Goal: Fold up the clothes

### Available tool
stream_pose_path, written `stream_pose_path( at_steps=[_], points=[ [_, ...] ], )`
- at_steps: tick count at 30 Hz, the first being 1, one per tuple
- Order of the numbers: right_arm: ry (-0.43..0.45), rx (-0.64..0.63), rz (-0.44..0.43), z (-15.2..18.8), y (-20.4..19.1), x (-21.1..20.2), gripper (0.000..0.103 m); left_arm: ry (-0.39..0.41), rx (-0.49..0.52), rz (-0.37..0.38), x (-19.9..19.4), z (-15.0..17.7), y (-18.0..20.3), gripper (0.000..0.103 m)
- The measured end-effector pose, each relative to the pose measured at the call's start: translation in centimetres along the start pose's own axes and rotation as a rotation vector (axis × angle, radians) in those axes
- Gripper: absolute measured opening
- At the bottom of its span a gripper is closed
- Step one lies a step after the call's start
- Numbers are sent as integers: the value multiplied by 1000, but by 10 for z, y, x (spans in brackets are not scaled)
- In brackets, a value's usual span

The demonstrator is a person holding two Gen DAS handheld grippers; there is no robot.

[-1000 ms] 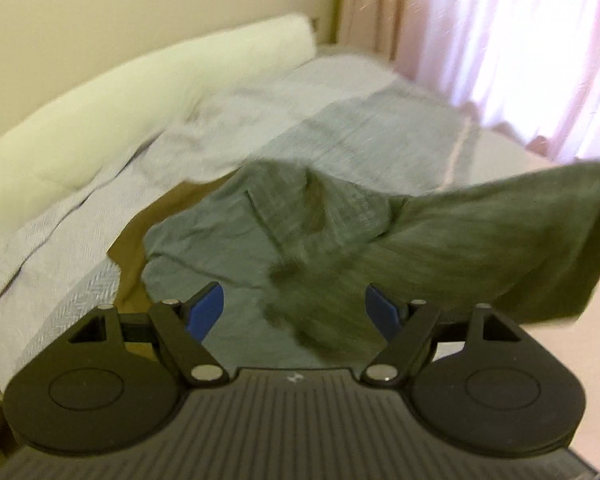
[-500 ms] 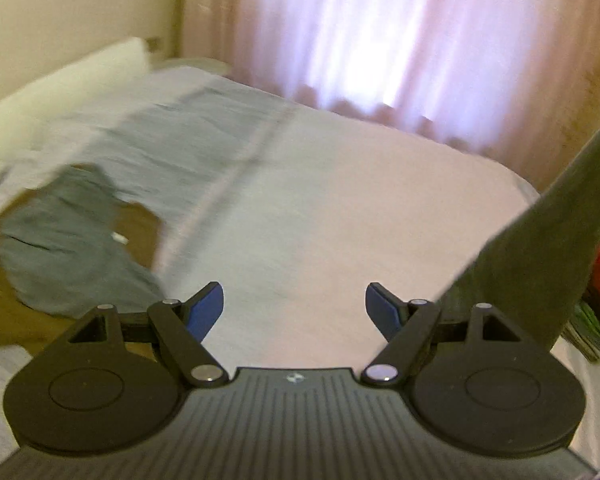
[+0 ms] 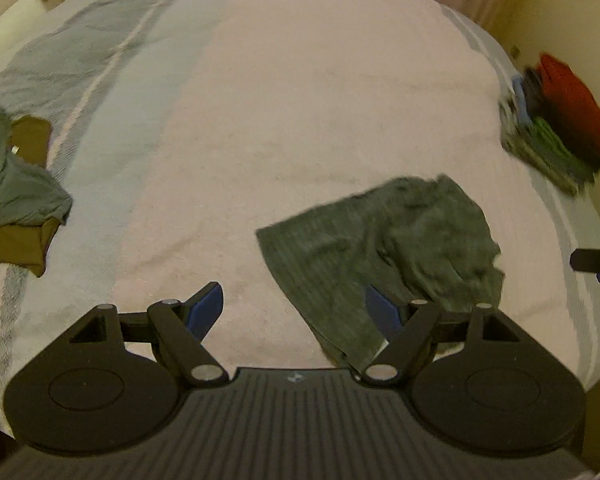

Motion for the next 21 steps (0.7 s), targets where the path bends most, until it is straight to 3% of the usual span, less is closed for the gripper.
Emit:
stream_pose_path(
  at_steps=[9,21],
  points=[
    [-8,47,86,22,-3,-23,87,-33,196,40,11,-3,41,76],
    [-24,145,164,71,-38,-39,87,-32,349,91,0,1,19,76]
  ],
)
Point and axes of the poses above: each gripper's, at about its wrist camera, not at the fingertips, and x roughly the way its jaws point, y to its right, z to its underside, the point moved 1 cm from there along x, roughly the way its jaws point, and after that the axes turned 13 degrees about z, right-handed, at the moved point
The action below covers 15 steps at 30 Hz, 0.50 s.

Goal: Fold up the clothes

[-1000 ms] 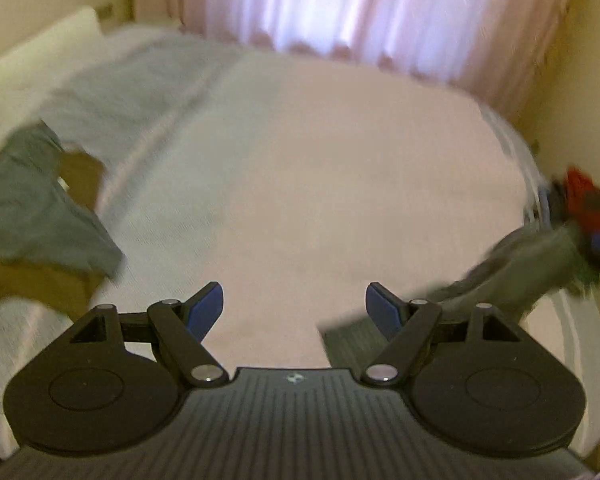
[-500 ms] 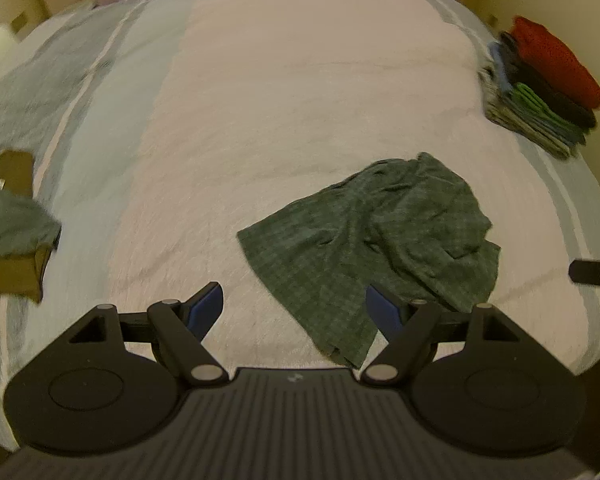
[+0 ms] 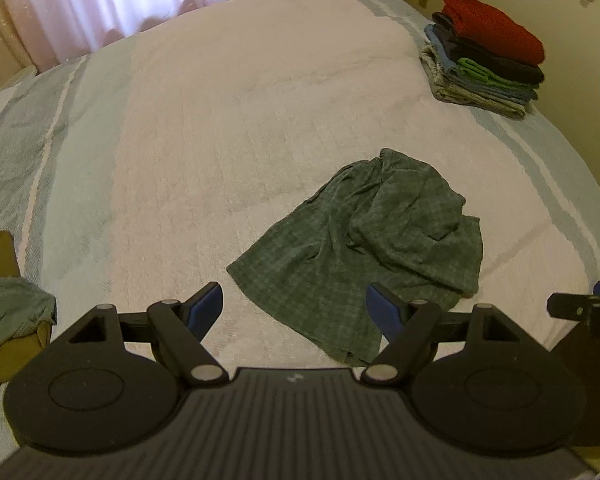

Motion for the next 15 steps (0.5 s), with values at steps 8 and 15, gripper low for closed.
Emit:
stream_pose_path(
  at_steps=[8,15],
  points=[
    [-28,-5,22,20,-24,2,87,-8,20,23,-5,10,-11,76],
    [-23,-28,15,19,-26,4,87,-11,12,15,-5,10,-11,76]
  ],
)
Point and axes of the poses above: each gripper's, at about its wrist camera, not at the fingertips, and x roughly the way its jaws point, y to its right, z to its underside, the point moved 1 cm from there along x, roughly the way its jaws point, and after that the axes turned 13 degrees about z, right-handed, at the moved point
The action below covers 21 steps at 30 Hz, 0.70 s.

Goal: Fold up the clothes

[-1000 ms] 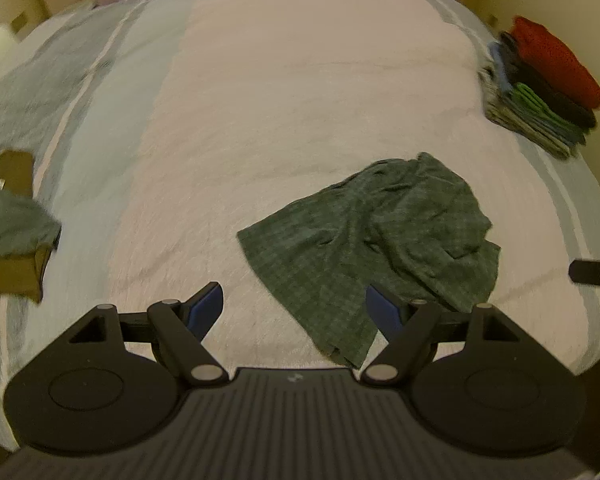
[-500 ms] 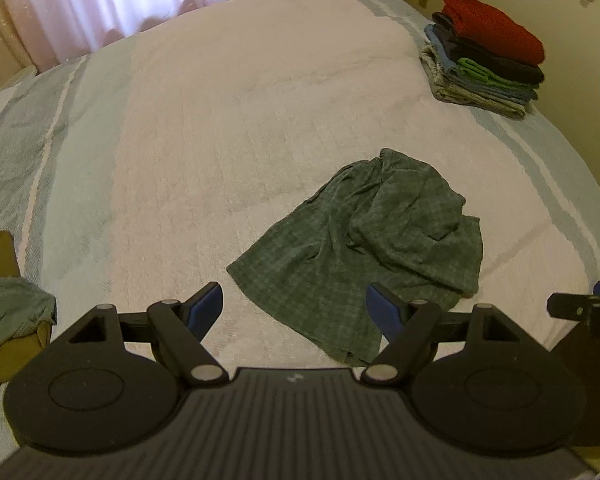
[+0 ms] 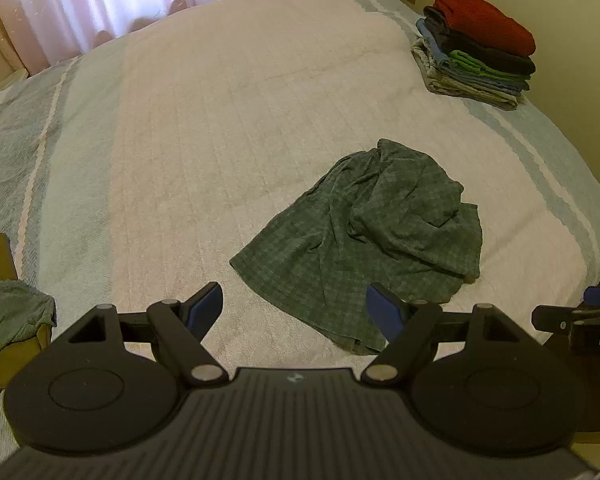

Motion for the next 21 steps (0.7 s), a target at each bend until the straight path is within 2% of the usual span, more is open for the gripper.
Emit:
stream_pose_path(
  at_steps=[11,15,21],
  points=[
    [-25,-57,-26,-30,46,32,87,-17,-79,-64,24,-9,22,76],
    [-24,-75,-39,-47,80,50,87,-14,-115,-73,40,-15,39,76],
    [-34,-128,-32,-77,126,97,88,-17,-224,-99,78,-13,49,76]
  ],
)
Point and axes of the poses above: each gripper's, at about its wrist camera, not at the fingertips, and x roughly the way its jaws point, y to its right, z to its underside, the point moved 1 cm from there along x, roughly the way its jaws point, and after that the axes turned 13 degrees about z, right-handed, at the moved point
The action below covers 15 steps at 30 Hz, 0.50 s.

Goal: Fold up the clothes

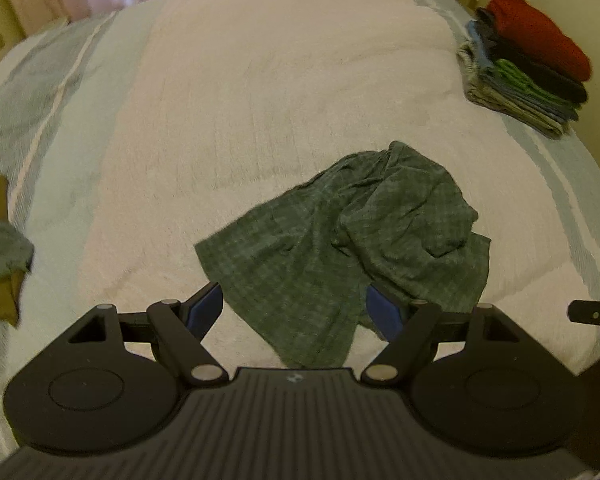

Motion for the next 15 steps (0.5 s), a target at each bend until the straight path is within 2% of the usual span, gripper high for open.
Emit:
stream_pose_path(
  at_steps=[4,6,11,15],
  points=[
    [-15,-28,12,-7,20,39,87,-35,-76,-36,27,10,-7,75],
    [-30,-9,-15,-9,27,60,87,-49,-112,-51,37,18,-17,75],
    [-63,123,-141,-19,33,117,87,-67,-175,-87,63,31,-51,75],
    [-51,272,-225,-28,34,159,87,-53,-208,-105,95,28,-86,75]
  ],
)
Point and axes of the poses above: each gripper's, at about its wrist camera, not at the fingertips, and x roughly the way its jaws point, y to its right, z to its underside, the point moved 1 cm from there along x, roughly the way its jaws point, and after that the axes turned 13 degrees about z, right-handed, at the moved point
